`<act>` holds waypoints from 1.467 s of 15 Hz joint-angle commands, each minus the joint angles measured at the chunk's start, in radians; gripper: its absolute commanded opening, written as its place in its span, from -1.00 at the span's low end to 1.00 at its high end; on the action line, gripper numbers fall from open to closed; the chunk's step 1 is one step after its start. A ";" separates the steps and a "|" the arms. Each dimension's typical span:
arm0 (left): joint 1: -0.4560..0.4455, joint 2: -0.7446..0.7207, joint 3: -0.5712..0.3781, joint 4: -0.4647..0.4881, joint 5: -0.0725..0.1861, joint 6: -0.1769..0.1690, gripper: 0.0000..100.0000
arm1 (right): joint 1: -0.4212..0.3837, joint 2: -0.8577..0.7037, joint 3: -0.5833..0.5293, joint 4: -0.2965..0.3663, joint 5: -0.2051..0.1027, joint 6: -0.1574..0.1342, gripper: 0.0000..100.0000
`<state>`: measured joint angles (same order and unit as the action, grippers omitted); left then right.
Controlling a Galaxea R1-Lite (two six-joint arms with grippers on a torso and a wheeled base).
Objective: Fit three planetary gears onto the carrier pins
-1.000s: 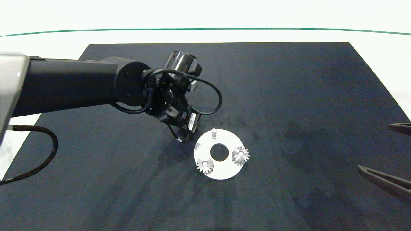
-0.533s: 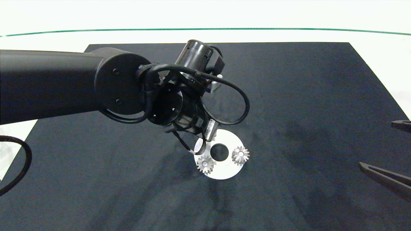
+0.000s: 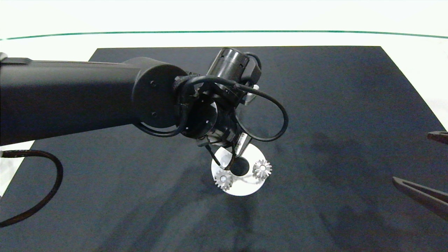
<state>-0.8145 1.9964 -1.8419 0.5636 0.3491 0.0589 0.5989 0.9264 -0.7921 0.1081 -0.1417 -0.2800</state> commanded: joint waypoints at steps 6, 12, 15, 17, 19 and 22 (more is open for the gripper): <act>0.011 0.048 -0.033 0.004 0.002 -0.001 -0.56 | -0.001 0.008 0.001 0.001 -0.001 -0.002 1.00; 0.031 0.032 0.006 0.004 0.002 -0.010 -0.56 | -0.001 0.002 0.001 0.001 -0.001 -0.002 1.00; 0.028 0.033 0.007 0.004 0.002 -0.013 -0.56 | -0.001 0.000 0.001 0.001 0.001 -0.002 1.00; 0.023 0.032 0.030 0.004 0.002 -0.024 -0.56 | -0.001 0.000 0.001 0.001 0.001 -0.002 1.00; 0.021 0.024 0.061 0.002 0.005 -0.034 -0.56 | -0.001 0.000 0.001 0.001 0.001 -0.002 1.00; 0.018 0.024 0.050 0.001 0.005 -0.031 -0.56 | -0.001 0.000 0.001 -0.001 0.001 -0.002 1.00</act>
<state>-0.7943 2.0211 -1.7896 0.5651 0.3526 0.0268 0.5974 0.9264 -0.7917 0.1087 -0.1404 -0.2800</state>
